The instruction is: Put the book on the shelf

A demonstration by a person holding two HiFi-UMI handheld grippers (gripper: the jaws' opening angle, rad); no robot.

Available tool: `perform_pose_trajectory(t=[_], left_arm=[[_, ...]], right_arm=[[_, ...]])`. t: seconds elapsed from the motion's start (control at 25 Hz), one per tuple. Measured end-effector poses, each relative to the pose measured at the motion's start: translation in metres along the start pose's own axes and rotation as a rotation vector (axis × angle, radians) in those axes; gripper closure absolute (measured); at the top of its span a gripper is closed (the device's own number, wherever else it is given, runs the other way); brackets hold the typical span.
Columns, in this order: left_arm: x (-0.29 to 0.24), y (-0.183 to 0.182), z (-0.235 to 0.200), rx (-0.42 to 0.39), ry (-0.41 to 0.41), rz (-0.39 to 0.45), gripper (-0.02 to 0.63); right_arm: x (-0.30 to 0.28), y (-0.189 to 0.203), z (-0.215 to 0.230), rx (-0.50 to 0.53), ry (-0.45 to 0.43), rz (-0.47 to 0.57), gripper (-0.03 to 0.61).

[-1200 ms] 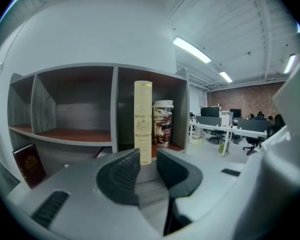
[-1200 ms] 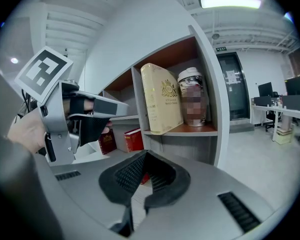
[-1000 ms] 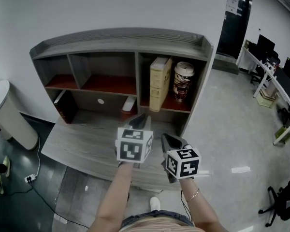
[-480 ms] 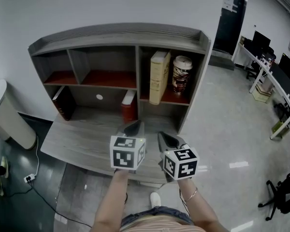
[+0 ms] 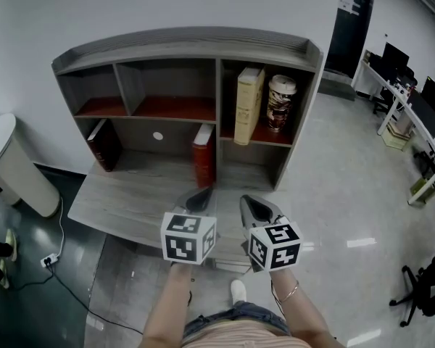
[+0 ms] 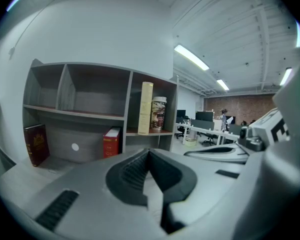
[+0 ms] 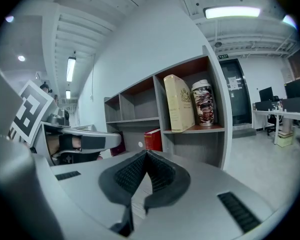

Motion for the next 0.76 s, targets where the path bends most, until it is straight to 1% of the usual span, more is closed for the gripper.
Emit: perform_pose_trajectory(t=[0.36,0.56,0.76], left_arm=[[0.041,0.032,-0.010,0.021,-0.017,-0.017,0.603],[0.062,0.041,-0.017,0.043,-0.029,-0.025,0.601],[0.079,0.047,-0.023,0.049,-0.034,-0.020,0.603]], right_arm=[[0.011,0.014,-0.029,-0.007,-0.017,-0.006,0.570],[0.016,0.017,-0.047,-0.007,-0.034,-0.018,0.571],[0.019,0.020,-0.064,-0.010,-0.048,-0.012,0.570]])
Point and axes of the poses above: the fingertips, and each gripper's own axes: x backward along the fingers, z to its right, y out of its underside, the point moved 10 cm from there along x, backward along the fingers, and after that the axes turned 10 degrees about -y, right-handed, at the moved point
